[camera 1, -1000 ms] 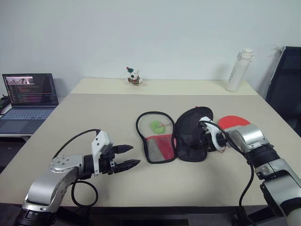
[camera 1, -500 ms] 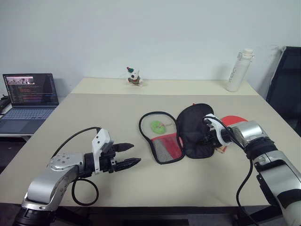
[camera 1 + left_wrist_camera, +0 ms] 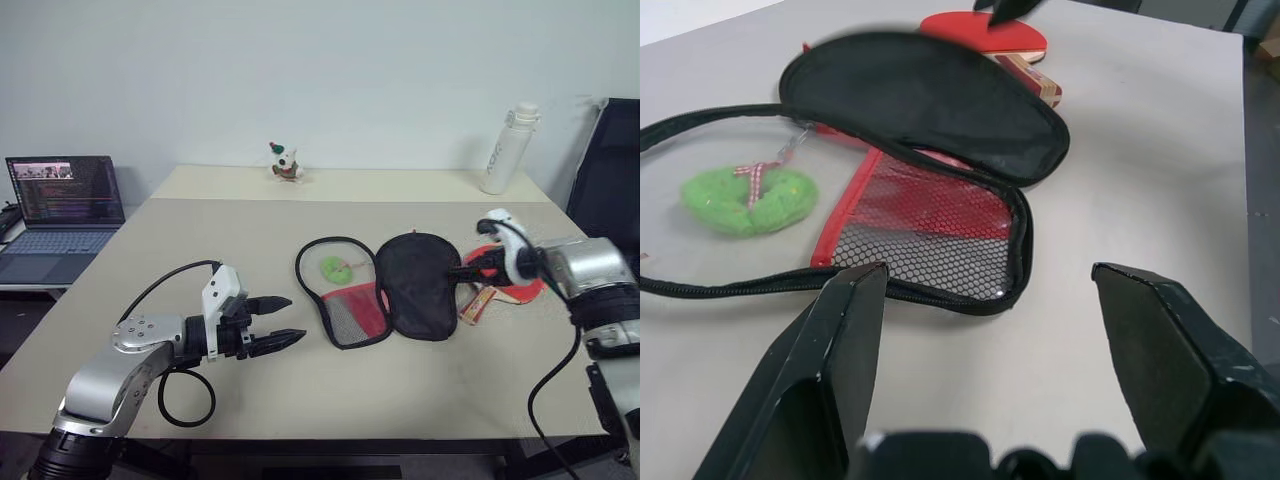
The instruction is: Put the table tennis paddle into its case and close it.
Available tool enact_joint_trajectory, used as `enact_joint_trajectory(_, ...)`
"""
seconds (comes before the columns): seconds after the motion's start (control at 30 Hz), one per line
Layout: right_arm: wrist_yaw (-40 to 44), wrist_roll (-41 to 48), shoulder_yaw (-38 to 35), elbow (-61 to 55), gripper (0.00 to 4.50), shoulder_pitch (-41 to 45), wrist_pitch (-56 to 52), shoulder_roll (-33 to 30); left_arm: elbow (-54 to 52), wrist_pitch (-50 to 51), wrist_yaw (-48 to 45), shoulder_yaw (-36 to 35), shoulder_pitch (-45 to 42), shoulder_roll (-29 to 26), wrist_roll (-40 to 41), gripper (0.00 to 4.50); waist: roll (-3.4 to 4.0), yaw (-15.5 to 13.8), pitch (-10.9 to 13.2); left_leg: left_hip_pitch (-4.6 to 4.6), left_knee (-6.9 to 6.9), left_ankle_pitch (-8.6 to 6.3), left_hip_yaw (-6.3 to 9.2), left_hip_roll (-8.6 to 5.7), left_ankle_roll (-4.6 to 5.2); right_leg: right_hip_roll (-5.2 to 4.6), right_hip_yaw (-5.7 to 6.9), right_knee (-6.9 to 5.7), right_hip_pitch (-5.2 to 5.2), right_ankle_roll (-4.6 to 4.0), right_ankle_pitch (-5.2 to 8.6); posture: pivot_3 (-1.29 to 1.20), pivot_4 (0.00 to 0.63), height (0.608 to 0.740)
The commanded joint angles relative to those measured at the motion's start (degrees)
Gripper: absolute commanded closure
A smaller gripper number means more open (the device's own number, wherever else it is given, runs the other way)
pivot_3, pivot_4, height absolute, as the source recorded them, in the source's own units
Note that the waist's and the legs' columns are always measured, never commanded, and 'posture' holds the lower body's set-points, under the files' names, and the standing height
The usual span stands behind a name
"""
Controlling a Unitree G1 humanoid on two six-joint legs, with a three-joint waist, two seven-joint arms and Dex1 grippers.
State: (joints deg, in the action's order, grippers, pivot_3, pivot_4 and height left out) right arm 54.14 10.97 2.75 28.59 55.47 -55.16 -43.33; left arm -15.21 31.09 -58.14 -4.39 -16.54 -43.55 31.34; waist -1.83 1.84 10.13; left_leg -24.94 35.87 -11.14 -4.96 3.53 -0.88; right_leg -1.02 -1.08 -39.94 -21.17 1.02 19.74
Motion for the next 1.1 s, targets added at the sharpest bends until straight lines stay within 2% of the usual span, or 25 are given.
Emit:
enact_joint_trajectory(0.03,-7.37,2.23,-7.38,-9.82,0.07,-5.04,-7.06,0.63,-0.50,-0.80,-0.92,0.10,-1.87,-0.11,0.35,0.95,0.00,-0.03,0.00,0.00,0.02,0.00,0.00,0.00,0.00,0.00,-0.01,0.00,0.02,0.00,0.00,0.00,0.150,0.740)
enact_joint_trajectory(0.13,-22.37,-0.64,-15.15,-17.55,0.07,-9.77,-10.68,6.76,0.52,-1.13,-1.63,0.63,-3.13,-0.16,0.01,0.95,0.00,0.07,0.00,0.00,0.02,0.10,-0.01,0.00,-0.17,0.00,-0.03,-0.02,0.01,0.00,0.00,0.00,0.150,0.740)
enact_joint_trajectory(0.27,-36.98,-3.66,-22.02,-28.38,0.07,-15.58,-14.95,16.68,1.99,-1.82,-2.74,1.44,-4.69,-0.13,-0.50,0.95,0.00,0.04,-0.01,0.00,0.02,0.15,-0.03,0.00,-0.25,0.00,-0.05,-0.06,-0.03,0.01,0.00,0.00,0.150,0.740)
enact_joint_trajectory(0.33,-42.81,-4.91,-24.31,-32.30,0.07,-17.37,-15.57,21.95,2.85,-2.39,-3.41,1.85,-5.49,-0.18,-0.87,0.95,0.00,0.08,0.00,0.00,-0.01,0.15,-0.04,-0.01,-0.26,0.00,-0.06,-0.05,-0.03,0.01,0.01,0.00,0.150,0.740)
enact_joint_trajectory(0.43,-48.62,-6.67,-25.27,-34.78,0.07,-19.37,-14.13,26.28,4.02,-3.08,-4.64,2.27,-6.74,-0.36,-1.34,0.95,0.01,0.00,0.00,0.00,-0.01,0.16,-0.04,-0.01,-0.27,0.00,-0.05,-0.05,-0.04,0.01,0.00,0.00,0.150,0.740)
enact_joint_trajectory(0.67,-54.75,-7.04,-25.45,-32.37,0.07,-21.05,-10.15,31.03,6.40,-4.52,-6.84,3.01,-9.03,-0.51,-2.84,0.95,0.01,0.04,0.00,0.00,-0.01,0.16,-0.05,-0.03,-0.26,0.02,-0.05,-0.06,-0.04,0.01,0.01,0.00,0.150,0.740)
enact_joint_trajectory(1.1,-59.12,-6.47,-25.31,-12.19,0.07,-16.20,2.68,29.49,6.75,-5.40,-6.34,2.77,-8.20,0.06,-3.66,0.95,-0.25,0.09,-0.16,0.07,0.10,0.14,-0.03,-0.03,-0.21,0.01,-0.06,-0.06,0.10,0.04,-0.05,0.00,0.150,0.740)
